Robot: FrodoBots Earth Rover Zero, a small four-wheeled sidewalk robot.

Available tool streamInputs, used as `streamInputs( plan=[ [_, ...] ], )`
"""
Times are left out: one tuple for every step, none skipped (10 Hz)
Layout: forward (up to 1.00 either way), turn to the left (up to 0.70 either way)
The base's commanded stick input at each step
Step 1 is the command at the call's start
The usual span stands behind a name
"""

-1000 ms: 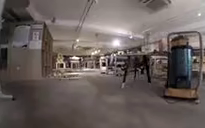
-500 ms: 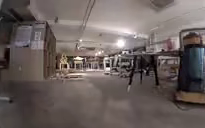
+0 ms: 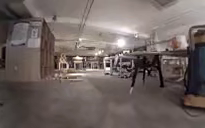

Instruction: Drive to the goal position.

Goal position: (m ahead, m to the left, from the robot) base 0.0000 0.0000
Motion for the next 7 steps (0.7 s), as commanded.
streamInputs(
  plan=[
    [0.45, 0.00],
    [0.45, 0.00],
    [0.45, 0.00],
    [0.45, 0.00],
    [0.45, 0.00],
    [0.45, 0.00],
    [0.45, 0.00]
  ],
)
